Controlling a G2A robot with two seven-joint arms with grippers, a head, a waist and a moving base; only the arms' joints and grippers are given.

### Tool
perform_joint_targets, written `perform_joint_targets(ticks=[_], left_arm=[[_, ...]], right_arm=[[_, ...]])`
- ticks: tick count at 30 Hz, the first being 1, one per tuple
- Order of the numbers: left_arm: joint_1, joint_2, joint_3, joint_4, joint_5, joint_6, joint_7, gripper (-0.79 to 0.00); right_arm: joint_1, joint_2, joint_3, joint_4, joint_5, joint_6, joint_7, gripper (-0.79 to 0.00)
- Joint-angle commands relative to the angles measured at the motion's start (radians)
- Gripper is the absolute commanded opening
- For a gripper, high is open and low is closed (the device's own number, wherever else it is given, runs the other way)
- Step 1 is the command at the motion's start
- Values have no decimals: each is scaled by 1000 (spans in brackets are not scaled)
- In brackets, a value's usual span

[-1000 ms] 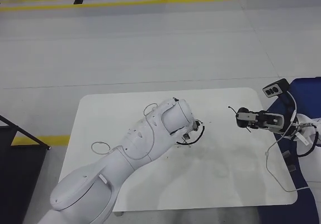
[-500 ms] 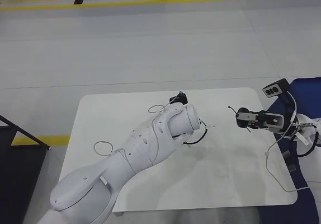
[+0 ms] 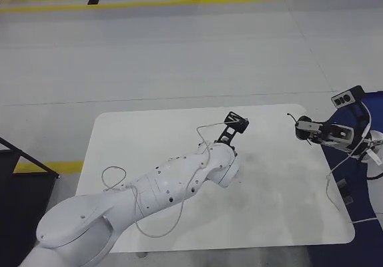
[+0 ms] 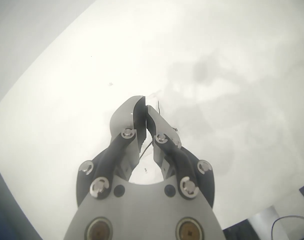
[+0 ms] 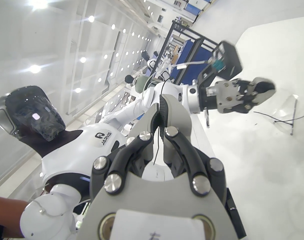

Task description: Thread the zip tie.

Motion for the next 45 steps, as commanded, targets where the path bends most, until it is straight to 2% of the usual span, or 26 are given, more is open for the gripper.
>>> perform_joint_targets(ticks=[1, 6, 8, 10, 12, 13, 16, 20, 22, 33, 34, 35, 41, 42, 45], left_arm=[[-1, -2, 3, 6, -6, 4, 3, -785], [-1, -2, 3, 6, -6, 4, 3, -785], [-14, -9, 39, -16, 104, -137, 11, -785], [-19, -23, 39, -27, 332, -301, -89, -785], [-2, -37, 39, -70, 520, -539, -130, -785], [10, -39, 39, -78, 595, -612, -143, -785], [33, -35, 39, -110, 717, -772, -204, -785], [46, -14, 37, -171, 756, -938, -254, -785], [52, -7, 25, -195, 768, -954, -248, -785], [52, -7, 25, -195, 768, -954, -248, -785], [52, -7, 25, -195, 768, -954, -248, -514], [52, -7, 25, -195, 768, -954, -248, 0], [52, -7, 25, -195, 768, -954, -248, 0], [63, -6, 21, -192, 754, -970, -219, 0], [52, 1, -53, -190, 696, -1016, -135, 0]], right_arm=[[11, 3, 7, 17, -13, 4, -8, -785], [11, 3, 7, 17, -13, 4, -8, -785], [11, 3, 7, 17, -13, 4, -8, -785], [11, 3, 7, 17, -13, 4, -8, -785], [11, 3, 7, 17, -13, 4, -8, -785], [11, 3, 7, 17, -13, 4, -8, -785], [11, 3, 7, 17, -13, 4, -8, -785], [11, 3, 7, 17, -13, 4, -8, -785], [11, 3, 7, 17, -13, 4, -8, -785], [11, 3, 7, 17, -13, 4, -8, -785], [11, 3, 7, 17, -13, 4, -8, -785], [11, 3, 7, 17, -13, 4, -8, -785], [11, 3, 7, 17, -13, 4, -8, -785], [11, 3, 7, 17, -13, 4, -8, -785], [11, 3, 7, 17, -13, 4, -8, -785]])
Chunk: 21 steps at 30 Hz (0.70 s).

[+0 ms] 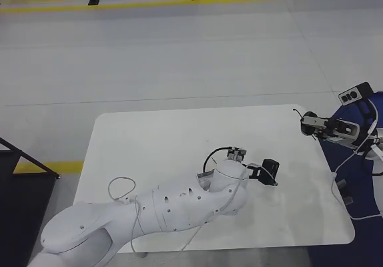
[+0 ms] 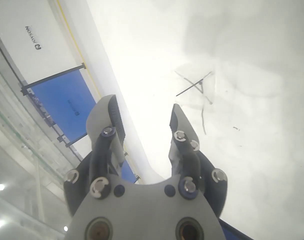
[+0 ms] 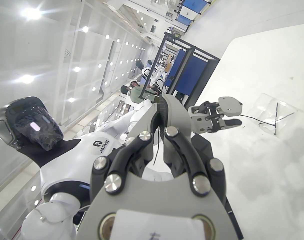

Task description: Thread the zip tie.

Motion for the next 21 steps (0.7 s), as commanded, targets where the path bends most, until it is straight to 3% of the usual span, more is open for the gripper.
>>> perform_joint_targets(ticks=[1, 6, 10, 12, 17, 21], left_arm=[[-12, 9, -60, 4, -28, -23, 44, 0], [-37, 45, -201, 25, -134, -184, 109, 0], [-94, 64, -257, 115, -208, -465, 199, 0], [-141, 61, -223, 183, -216, -528, 270, 0], [-289, 34, 13, 322, -340, -528, 410, 0], [-297, 31, 24, 338, -348, -528, 415, 0]], right_arm=[[0, 0, 0, 0, 0, 0, 0, -785], [0, 0, 0, 0, 0, 0, 0, -785], [0, 0, 0, 0, 0, 0, 0, -785], [0, 0, 0, 0, 0, 0, 0, -785], [0, 0, 0, 0, 0, 0, 0, -785], [0, 0, 0, 0, 0, 0, 0, -785]])
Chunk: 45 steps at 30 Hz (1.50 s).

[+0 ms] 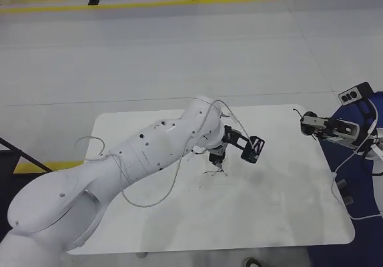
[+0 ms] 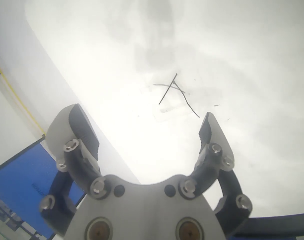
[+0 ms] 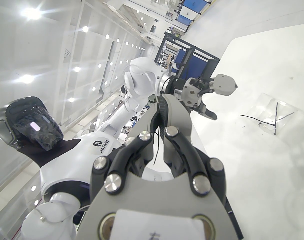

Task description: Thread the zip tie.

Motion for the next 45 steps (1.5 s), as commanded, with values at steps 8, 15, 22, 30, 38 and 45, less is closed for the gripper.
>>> perform_joint_targets(ticks=[8, 15, 22, 30, 38, 45], left_arm=[[19, -2, 5, -44, 104, 56, 11, 0], [18, -38, 27, 49, 301, 15, 241, -468], [49, -103, 27, 205, 410, 0, 405, -505], [88, -184, 27, 373, 594, 0, 519, -465], [117, -260, 27, 543, 735, 0, 644, -474], [121, -326, 27, 666, 872, 0, 747, -499]], right_arm=[[0, 0, 0, 0, 0, 0, 0, -785], [0, 0, 0, 0, 0, 0, 0, -785], [0, 0, 0, 0, 0, 0, 0, -785], [0, 0, 0, 0, 0, 0, 0, -785], [0, 0, 0, 0, 0, 0, 0, -785], [0, 0, 0, 0, 0, 0, 0, -785]])
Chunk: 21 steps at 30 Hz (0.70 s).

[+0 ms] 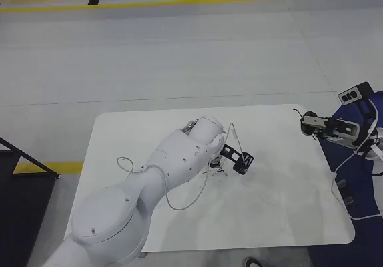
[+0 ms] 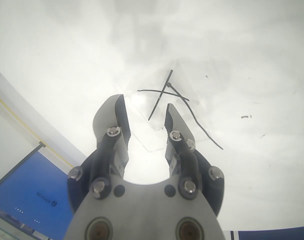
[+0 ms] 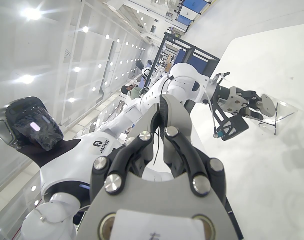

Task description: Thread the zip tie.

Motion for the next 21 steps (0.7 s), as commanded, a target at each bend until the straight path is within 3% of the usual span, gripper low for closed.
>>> perform_joint_targets(ticks=[1, 16, 19, 21], left_arm=[[-1, -19, 0, 34, 37, 0, 36, -499], [-12, -124, 0, 230, 247, 0, 317, -517], [-31, -132, 0, 256, 262, 0, 377, -545], [-50, -135, 0, 267, 257, 0, 387, -610]], right_arm=[[0, 0, 0, 0, 0, 0, 0, -785], [0, 0, 0, 0, 0, 0, 0, -785], [0, 0, 0, 0, 0, 0, 0, -785], [0, 0, 0, 0, 0, 0, 0, -785]])
